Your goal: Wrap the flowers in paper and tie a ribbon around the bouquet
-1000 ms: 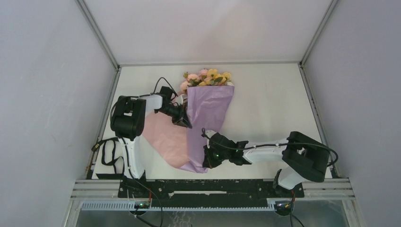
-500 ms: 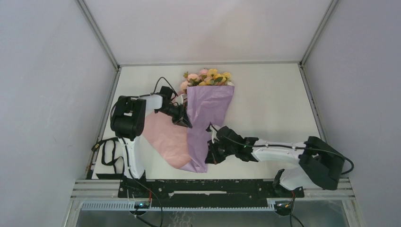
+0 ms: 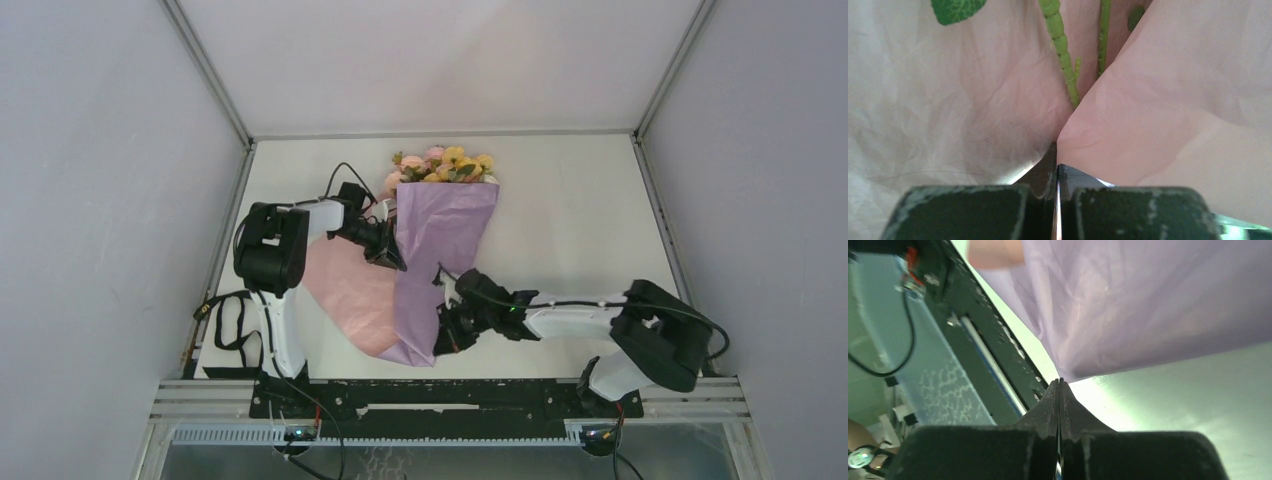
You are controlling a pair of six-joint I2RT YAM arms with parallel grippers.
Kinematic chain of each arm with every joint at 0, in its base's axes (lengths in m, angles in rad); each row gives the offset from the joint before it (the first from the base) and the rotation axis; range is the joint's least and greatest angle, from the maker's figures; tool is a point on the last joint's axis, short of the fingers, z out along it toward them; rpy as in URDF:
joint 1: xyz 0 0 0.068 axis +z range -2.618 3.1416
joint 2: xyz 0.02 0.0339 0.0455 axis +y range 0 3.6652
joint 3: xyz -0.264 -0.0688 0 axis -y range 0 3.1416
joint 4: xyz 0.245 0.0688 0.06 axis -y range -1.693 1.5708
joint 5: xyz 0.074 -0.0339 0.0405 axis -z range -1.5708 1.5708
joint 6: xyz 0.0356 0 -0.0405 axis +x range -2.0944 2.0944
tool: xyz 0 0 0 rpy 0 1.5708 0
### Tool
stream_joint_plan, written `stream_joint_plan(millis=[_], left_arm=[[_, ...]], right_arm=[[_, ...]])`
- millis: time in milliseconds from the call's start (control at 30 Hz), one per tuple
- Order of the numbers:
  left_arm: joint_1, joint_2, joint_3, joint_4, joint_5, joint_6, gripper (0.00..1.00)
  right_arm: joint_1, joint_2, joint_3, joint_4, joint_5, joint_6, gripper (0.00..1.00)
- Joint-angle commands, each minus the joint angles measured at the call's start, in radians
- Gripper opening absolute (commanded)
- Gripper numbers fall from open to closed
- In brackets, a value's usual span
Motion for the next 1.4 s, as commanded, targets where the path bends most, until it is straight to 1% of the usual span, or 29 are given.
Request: stream_joint_plan(millis=[0,67,167,233,400,533,700,800,933,1033,1167,1267,1367], left_arm=[[-0.007,-0.012,0.02,0.029,-0.035,0.051,0.0],[-0.011,-0.011,0.02,0.029,-0.033,0.052,0.0],[-0.015,-0.01,0.019,0.029,-0.029,0.053,0.0],[-0.017,-0.009,0.017,0.029,-0.024,0.053,0.0],[-0.018,-0.008,0.016,0.023,-0.009,0.056,0.0],[-0.017,-0.009,0.019,0.007,-0.021,0.071,0.0],[-0.017,0.0,0.028,0.004,-0.038,0.073,0.0],[-0.017,-0.003,0.028,0.003,-0.04,0.072,0.0],[-0.018,-0.013,0.028,-0.003,-0.051,0.074,0.0],[-0.017,-0.026,0.029,-0.005,-0.05,0.071,0.0],[-0.018,-0.034,0.029,-0.005,-0.049,0.068,0.0],[-0.02,-0.032,0.028,-0.005,-0.05,0.068,0.0],[-0.02,-0.027,0.029,-0.004,-0.05,0.067,0.0]], right_arm=[[-0.15,-0.153,0.008,0.073,-0.069,-0.007,0.03],[-0.229,-0.149,0.031,0.089,-0.05,-0.017,0.03],[-0.331,-0.077,0.08,0.156,-0.054,-0.029,0.03],[-0.371,-0.011,0.122,0.212,-0.085,-0.023,0.02],[-0.437,0.17,0.237,0.24,-0.132,-0.043,0.01],[-0.532,0.253,0.247,0.219,-0.098,-0.047,0.0],[-0.599,0.257,0.254,0.125,-0.036,-0.119,0.0],[-0.606,0.214,0.268,0.049,-0.003,-0.171,0.0],[-0.649,0.162,0.276,-0.025,0.037,-0.193,0.0],[-0.611,0.107,0.282,-0.077,0.066,-0.226,0.0],[-0.47,0.083,0.289,-0.076,0.009,-0.241,0.0],[-0.37,0.113,0.283,-0.019,-0.029,-0.2,0.0],[-0.321,0.193,0.281,0.022,-0.031,-0.155,0.0]])
